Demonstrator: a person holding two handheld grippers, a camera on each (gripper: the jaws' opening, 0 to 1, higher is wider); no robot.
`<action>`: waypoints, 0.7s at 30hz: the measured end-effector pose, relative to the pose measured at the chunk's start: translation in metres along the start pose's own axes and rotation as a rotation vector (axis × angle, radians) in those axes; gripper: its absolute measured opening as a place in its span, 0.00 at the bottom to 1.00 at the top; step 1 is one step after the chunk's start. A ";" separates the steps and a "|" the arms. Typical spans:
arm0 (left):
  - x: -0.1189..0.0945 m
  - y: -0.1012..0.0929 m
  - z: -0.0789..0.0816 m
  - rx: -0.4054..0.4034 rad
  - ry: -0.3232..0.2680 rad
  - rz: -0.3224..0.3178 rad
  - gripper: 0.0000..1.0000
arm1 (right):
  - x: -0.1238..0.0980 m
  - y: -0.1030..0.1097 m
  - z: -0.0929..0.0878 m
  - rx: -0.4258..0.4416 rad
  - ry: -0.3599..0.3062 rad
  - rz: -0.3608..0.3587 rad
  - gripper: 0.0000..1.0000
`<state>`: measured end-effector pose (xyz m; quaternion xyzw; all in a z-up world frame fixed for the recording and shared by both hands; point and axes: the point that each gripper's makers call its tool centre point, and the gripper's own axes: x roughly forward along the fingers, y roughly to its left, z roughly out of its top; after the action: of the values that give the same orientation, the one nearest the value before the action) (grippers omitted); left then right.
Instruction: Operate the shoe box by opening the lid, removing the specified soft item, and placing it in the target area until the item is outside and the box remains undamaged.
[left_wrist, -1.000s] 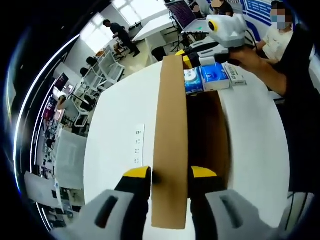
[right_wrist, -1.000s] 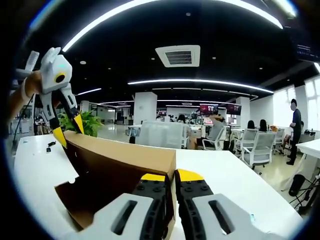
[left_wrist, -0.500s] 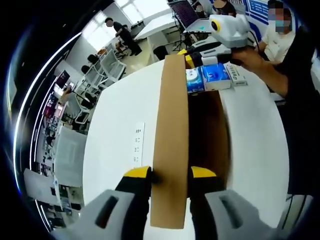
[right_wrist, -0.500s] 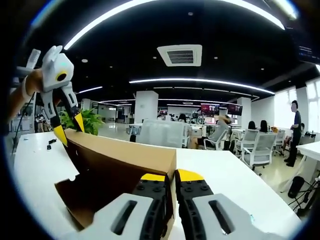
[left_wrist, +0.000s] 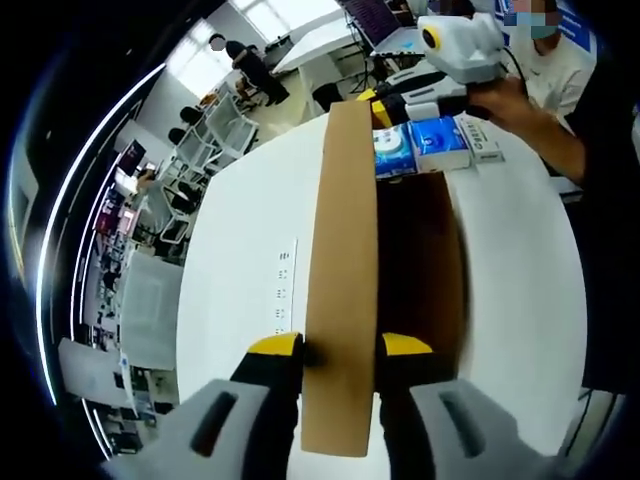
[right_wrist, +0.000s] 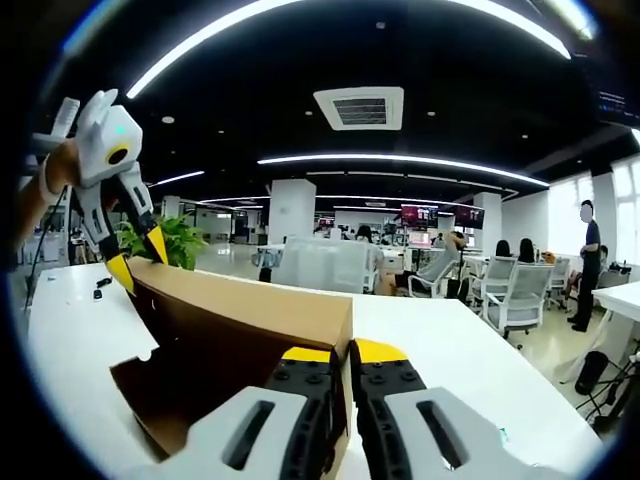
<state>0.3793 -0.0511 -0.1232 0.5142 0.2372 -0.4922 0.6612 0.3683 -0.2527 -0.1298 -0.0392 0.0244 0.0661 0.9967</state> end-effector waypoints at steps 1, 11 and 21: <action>0.000 0.000 0.000 0.003 0.003 0.004 0.29 | 0.000 0.000 0.000 -0.001 0.000 -0.001 0.04; -0.001 -0.001 0.000 0.005 -0.003 0.022 0.29 | -0.001 0.000 -0.001 -0.005 0.004 0.023 0.05; -0.001 -0.003 0.000 0.005 -0.020 0.032 0.29 | -0.016 -0.008 -0.014 -0.136 0.097 0.068 0.22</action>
<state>0.3759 -0.0507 -0.1234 0.5146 0.2210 -0.4873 0.6700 0.3527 -0.2636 -0.1419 -0.1089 0.0692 0.0996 0.9866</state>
